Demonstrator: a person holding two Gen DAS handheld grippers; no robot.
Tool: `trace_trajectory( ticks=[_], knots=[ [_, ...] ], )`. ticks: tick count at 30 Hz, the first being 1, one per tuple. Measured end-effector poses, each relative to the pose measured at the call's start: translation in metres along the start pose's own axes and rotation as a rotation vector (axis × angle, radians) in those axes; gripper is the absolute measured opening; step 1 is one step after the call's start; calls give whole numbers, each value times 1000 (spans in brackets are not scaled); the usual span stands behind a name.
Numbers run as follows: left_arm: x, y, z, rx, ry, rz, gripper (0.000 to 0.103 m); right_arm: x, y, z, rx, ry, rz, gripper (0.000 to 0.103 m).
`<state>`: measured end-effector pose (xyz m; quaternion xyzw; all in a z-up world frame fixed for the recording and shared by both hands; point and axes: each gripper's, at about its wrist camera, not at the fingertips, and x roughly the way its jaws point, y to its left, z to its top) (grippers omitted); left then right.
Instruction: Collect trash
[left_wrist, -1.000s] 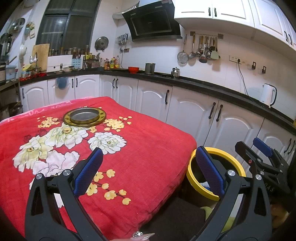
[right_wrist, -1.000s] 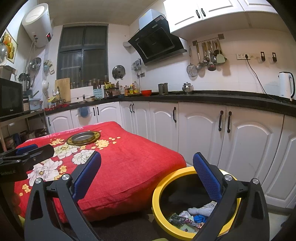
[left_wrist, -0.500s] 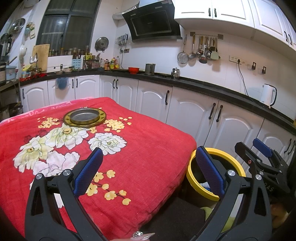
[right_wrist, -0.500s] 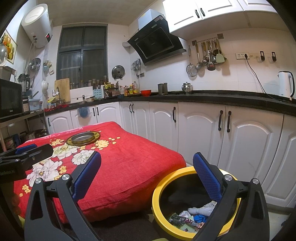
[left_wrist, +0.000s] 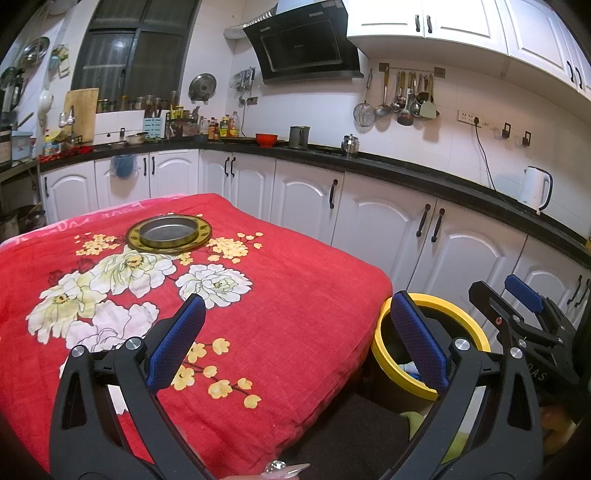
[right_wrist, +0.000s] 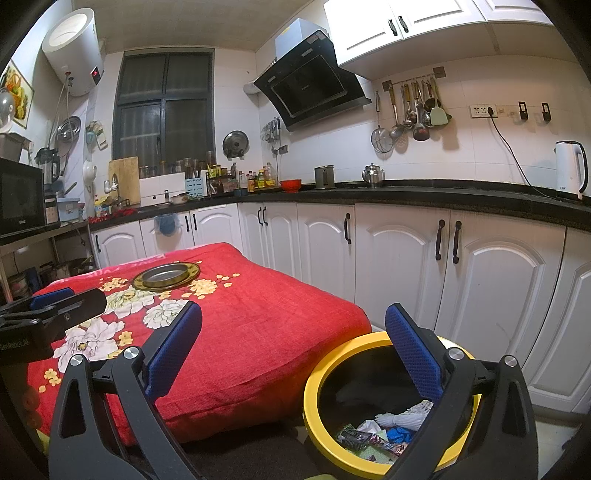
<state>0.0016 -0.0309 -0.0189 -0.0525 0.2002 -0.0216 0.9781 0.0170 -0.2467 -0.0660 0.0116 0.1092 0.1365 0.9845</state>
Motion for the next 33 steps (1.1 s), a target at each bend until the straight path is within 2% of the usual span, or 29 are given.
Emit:
trace_trajectory(
  ticks=[12, 22, 25, 28, 30, 32, 33],
  knots=[
    [3, -2, 1, -3, 21, -14, 92, 1, -3, 0, 3, 4, -5, 97],
    [8, 4, 1, -10, 41, 20, 92, 5, -7, -1, -10, 10, -25, 97],
    [9, 10, 4, -28, 44, 24, 92, 10, -2, 2, -17, 10, -7, 97],
    [9, 31, 15, -76, 58, 65, 92, 22, 14, 14, -27, 35, 68, 97],
    [7, 66, 29, -134, 66, 129, 92, 38, 34, 24, -19, 76, 157, 97],
    [5, 111, 42, -186, 80, 237, 92, 65, 75, 38, -33, 162, 293, 97],
    [4, 144, 46, -216, 97, 327, 92, 77, 98, 42, -45, 201, 344, 97]
  ],
)
